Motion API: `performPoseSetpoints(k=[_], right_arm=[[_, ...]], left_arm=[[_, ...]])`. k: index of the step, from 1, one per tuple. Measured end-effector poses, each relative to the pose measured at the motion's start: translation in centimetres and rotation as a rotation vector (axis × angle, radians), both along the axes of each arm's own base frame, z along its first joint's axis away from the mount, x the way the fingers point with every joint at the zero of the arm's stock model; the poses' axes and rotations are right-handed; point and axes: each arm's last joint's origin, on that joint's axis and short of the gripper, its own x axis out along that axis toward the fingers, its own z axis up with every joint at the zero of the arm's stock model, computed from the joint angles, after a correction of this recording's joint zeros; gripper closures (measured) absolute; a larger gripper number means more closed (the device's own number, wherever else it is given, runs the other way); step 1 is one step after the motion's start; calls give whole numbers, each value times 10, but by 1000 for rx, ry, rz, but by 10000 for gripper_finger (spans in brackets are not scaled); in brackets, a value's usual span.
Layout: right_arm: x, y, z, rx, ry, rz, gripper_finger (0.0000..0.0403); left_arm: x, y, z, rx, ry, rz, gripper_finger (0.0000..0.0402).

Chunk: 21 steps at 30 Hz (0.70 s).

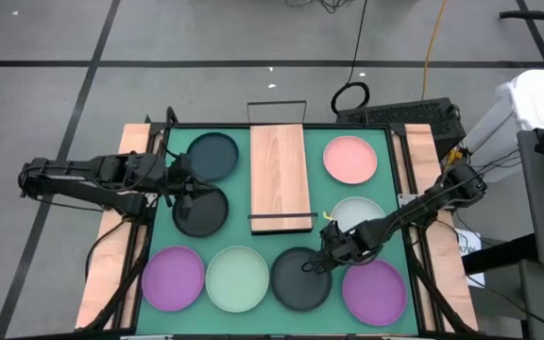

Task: Place and stack plates onto a shelf
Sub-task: Put the bottom black plate on the shelf

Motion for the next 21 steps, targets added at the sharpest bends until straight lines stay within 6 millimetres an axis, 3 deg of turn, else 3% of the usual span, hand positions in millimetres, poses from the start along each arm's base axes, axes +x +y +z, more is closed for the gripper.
performPoseSetpoints(k=[10, 21], right_arm=[[8, 4, -17, -8, 4, 15, 251], [12, 6, -19, 3, -26, 24, 347]], left_arm=[[0, 0, 0, -5, -2, 1, 387], [0, 0, 0, -5, -2, 2, 387]])
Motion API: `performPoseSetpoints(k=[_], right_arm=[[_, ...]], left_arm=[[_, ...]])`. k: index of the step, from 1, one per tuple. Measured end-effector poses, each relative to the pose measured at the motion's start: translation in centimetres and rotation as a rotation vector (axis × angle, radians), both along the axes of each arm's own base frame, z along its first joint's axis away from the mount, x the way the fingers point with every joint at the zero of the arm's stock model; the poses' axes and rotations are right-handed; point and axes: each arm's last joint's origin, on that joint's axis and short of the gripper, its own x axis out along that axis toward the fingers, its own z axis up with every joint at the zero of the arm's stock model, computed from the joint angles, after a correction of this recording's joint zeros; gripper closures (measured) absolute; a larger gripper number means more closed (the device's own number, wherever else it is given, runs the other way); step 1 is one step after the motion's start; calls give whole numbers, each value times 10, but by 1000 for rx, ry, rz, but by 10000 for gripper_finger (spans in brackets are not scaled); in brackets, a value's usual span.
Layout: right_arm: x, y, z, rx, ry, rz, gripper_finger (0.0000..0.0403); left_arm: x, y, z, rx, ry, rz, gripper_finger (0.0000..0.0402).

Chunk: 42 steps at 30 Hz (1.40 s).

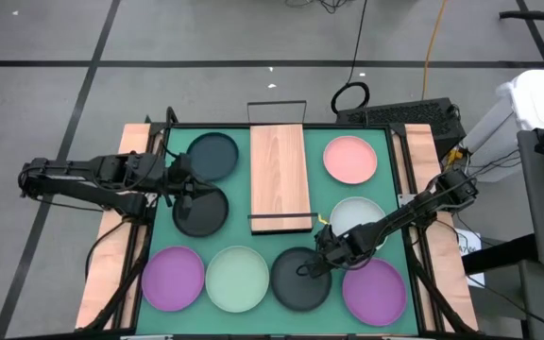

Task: Place and stack plates onto a shelf
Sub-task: Put the bottom black plate on the shelf

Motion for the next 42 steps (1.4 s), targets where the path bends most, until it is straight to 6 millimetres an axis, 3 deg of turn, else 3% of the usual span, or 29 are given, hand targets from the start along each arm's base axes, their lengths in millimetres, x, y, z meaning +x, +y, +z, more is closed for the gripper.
performPoseSetpoints(k=[5, 16, 27, 42], right_arm=[[1, 1, 1, 8, -13, 3, 393], [-6, -1, 26, 40, -80, 9, 400], [-23, -9, 75, 100, -223, 37, 401], [-49, -21, 143, 320, -522, -15, 402]], left_arm=[[0, 0, 0, 3, 0, -1, 387], [0, 0, 0, 4, 0, -2, 387], [0, 0, 0, 3, 0, -1, 387], [0, 0, 0, 0, 0, 0, 387]])
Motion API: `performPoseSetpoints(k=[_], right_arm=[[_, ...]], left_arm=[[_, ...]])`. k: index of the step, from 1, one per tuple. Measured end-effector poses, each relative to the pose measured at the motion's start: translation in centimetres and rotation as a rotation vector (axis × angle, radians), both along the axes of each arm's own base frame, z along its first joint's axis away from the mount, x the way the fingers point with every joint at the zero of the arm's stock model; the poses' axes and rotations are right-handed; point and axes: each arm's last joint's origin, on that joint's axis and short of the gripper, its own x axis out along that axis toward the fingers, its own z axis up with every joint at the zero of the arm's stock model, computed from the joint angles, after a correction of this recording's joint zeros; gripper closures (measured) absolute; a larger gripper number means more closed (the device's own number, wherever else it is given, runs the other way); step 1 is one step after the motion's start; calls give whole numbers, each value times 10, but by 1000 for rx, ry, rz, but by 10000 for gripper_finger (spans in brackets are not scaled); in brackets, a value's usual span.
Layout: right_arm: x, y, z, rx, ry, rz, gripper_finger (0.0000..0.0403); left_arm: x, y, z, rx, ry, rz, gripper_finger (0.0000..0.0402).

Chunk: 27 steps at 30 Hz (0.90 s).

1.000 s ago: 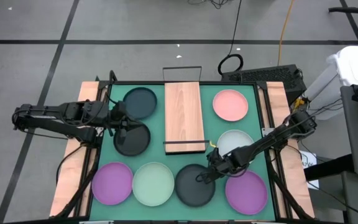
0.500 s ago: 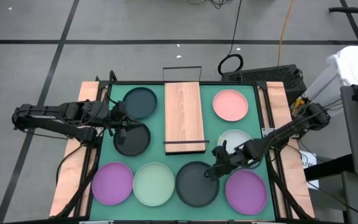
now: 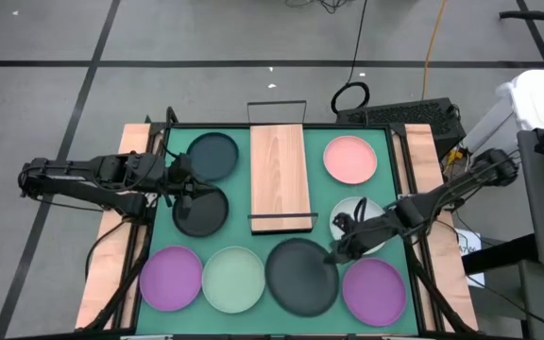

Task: Place and stack plates onto a shelf
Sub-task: Put the bottom black plate on the shelf

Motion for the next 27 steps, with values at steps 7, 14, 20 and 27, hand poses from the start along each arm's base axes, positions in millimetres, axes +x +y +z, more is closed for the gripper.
performPoseSetpoints(k=[7, 14, 20, 27], right_arm=[[-5, -8, 19, 74, -79, -92, 402], [5, -27, 54, 49, -202, -173, 403], [13, -61, 80, 0, -285, -291, 403], [18, -113, 87, -114, -326, -429, 403]], left_arm=[[0, 0, 0, -15, 0, 7, 387], [0, 0, 0, 11, 1, -1, 387], [0, 1, 0, 18, 0, 11, 387], [0, 1, 0, 28, 0, 31, 387]])
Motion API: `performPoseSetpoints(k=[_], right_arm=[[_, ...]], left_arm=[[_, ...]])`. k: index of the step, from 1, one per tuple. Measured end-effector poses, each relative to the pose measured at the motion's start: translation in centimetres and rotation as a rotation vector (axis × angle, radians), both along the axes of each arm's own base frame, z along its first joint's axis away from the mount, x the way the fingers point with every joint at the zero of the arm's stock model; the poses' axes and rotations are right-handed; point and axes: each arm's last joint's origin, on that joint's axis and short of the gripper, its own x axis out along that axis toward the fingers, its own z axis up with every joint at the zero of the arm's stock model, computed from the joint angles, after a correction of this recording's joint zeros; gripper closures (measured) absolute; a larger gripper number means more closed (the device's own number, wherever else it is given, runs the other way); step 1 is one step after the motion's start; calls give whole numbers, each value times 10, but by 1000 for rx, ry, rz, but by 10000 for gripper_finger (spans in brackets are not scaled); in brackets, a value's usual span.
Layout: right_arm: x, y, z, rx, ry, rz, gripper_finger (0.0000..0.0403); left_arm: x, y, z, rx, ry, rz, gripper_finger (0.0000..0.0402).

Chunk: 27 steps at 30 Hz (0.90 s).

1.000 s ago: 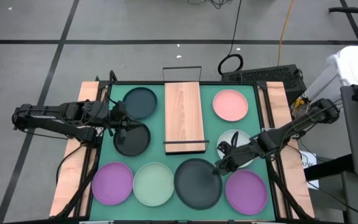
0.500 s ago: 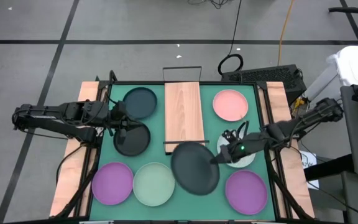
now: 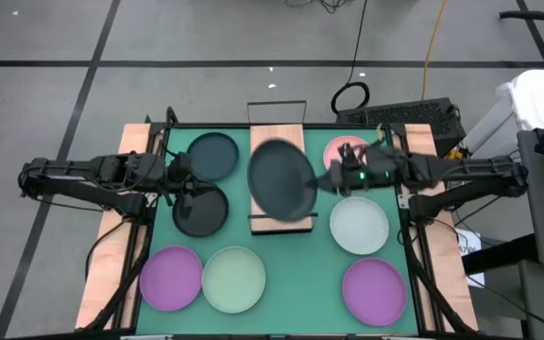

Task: Place and stack plates onto a shelf
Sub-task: Put the bottom black plate on the shelf

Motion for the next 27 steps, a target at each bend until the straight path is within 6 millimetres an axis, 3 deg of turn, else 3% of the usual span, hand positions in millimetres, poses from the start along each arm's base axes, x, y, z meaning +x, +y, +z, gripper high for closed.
performPoseSetpoints(k=[11, 21, 27], right_arm=[[-4, -81, -6, -98, 24, -117, 403], [9, -156, -41, -127, 82, -135, 402], [19, -185, -70, -108, 136, -123, 400]], left_arm=[[0, 1, 0, 16, 0, 31, 387], [0, 3, 0, 90, 3, 79, 387], [0, 3, 0, 135, 11, 57, 387]])
